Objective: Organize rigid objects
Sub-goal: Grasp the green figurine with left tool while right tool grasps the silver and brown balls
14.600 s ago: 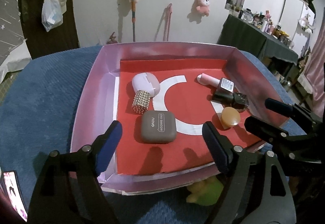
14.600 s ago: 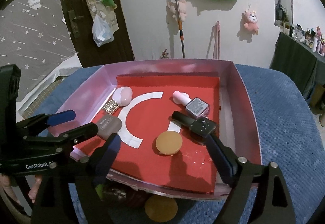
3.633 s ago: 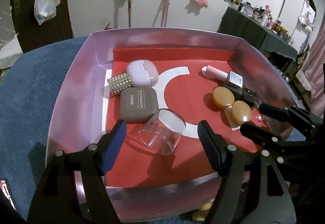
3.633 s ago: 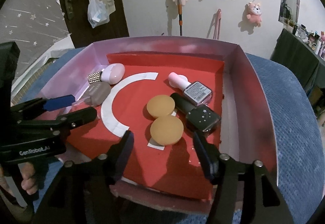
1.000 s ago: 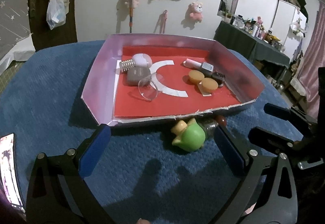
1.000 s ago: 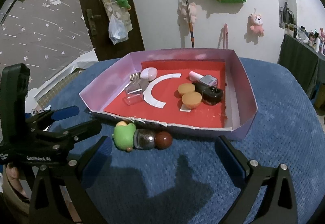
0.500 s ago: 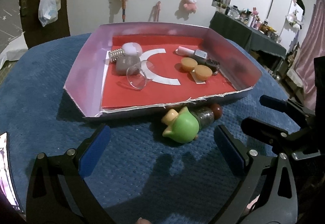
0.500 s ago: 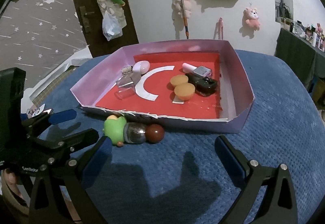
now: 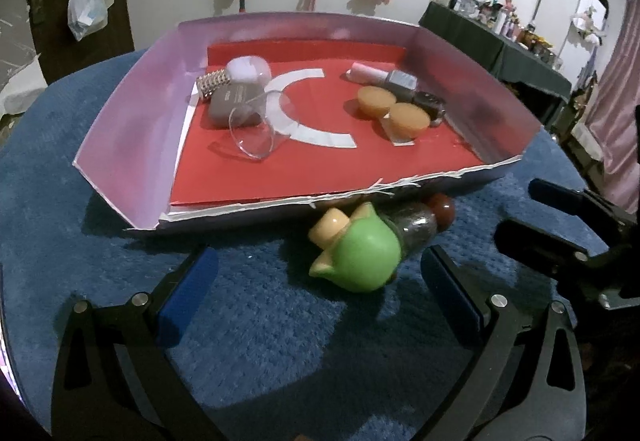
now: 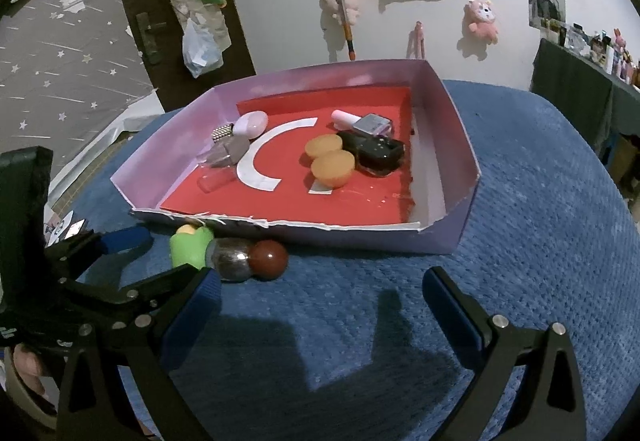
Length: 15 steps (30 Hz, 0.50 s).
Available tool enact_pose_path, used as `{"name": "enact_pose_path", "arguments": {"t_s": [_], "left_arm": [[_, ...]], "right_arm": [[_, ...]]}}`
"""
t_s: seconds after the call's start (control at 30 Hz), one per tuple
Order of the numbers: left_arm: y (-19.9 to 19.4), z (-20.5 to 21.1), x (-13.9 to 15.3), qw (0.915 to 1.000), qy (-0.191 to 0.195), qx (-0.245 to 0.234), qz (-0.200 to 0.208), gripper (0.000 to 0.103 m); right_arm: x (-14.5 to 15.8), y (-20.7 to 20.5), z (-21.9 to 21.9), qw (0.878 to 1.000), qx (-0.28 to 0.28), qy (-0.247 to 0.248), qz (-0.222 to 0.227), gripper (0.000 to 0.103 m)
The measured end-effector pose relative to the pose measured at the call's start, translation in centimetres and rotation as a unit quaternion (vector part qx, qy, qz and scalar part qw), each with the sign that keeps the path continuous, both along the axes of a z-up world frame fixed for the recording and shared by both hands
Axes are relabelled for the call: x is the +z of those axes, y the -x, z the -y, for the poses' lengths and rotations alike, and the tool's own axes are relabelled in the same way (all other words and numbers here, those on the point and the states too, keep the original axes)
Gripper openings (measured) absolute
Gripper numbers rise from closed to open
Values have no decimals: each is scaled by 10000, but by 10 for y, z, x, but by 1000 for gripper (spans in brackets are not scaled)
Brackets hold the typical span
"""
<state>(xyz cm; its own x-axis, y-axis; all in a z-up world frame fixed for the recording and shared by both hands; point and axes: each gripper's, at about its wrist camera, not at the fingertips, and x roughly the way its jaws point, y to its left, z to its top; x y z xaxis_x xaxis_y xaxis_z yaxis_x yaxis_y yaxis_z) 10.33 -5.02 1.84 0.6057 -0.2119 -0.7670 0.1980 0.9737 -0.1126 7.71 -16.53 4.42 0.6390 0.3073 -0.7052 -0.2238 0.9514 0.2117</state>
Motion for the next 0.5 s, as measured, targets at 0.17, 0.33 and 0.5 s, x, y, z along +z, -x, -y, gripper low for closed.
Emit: {"name": "enact_pose_path", "arguments": {"t_s": [0.17,0.33,0.5], "left_arm": [[-7,-7,-7,9998,83,145,-129,103],[1,-16,-3,9997,26,243,9,103],[13,-38,1,9989,212,420,59,103]], "right_arm": [[-4,-4,-2,10000,41,-8,-59,103],[-8,-8,-13,9998,161,-5,-118,103],[-11,-16,-28,9993,322,-88,-178,103]]}}
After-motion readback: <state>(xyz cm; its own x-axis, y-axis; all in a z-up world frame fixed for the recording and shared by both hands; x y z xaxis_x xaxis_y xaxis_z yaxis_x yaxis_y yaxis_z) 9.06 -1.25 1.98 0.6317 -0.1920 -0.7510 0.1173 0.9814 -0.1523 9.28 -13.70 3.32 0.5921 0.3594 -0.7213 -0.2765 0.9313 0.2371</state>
